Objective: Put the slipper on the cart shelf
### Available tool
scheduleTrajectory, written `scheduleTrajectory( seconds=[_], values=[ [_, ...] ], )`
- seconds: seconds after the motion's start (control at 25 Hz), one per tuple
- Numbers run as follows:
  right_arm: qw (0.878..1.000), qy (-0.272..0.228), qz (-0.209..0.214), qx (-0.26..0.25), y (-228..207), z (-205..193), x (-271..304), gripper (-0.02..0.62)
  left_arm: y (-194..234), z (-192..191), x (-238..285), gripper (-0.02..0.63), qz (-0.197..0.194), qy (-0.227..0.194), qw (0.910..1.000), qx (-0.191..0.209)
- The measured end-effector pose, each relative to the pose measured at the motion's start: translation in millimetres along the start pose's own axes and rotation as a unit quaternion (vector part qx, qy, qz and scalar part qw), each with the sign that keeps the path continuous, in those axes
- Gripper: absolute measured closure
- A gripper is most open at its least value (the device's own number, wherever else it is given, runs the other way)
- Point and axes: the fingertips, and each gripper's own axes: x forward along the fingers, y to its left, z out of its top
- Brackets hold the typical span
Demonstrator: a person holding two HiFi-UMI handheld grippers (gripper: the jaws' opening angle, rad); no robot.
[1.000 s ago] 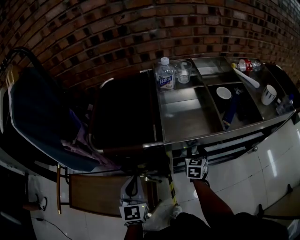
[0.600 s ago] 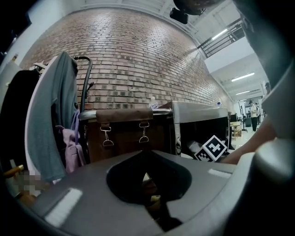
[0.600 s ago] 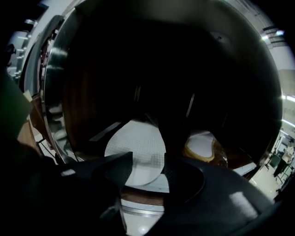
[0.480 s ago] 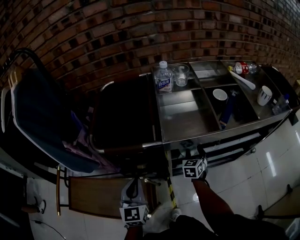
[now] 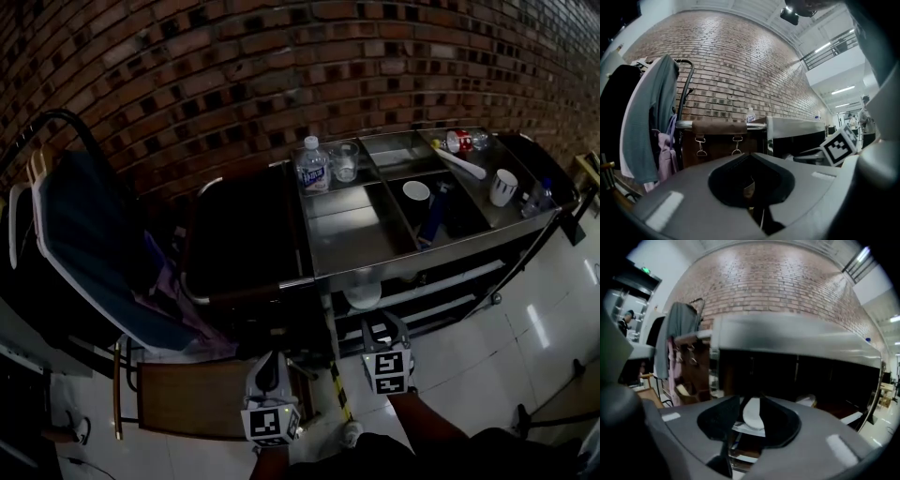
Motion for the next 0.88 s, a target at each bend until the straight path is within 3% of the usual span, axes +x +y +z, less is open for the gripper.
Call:
scheduleTrajectory(
  seconds=[0.2,0.44,0.88],
  values=[
    [0.998,-0.049,0.028,-0.002,36.9,34.9,-65.7,0.592,-10.2,27.3,-12.8,0.591,-0.016,-0.026,0.9995,-0.002],
    [0.995,-0.088,0.046,-0.012,63.1,66.1,-93.3,0.594,-19.1,38.4,-28.1,0.591,-0.034,-0.038,0.9987,-0.003],
    [0.993,-0.109,0.032,-0.017,76.3,81.7,-109.2,0.594,-18.8,41.3,-42.5,0.591,-0.048,-0.050,0.9976,0.000]
  ],
)
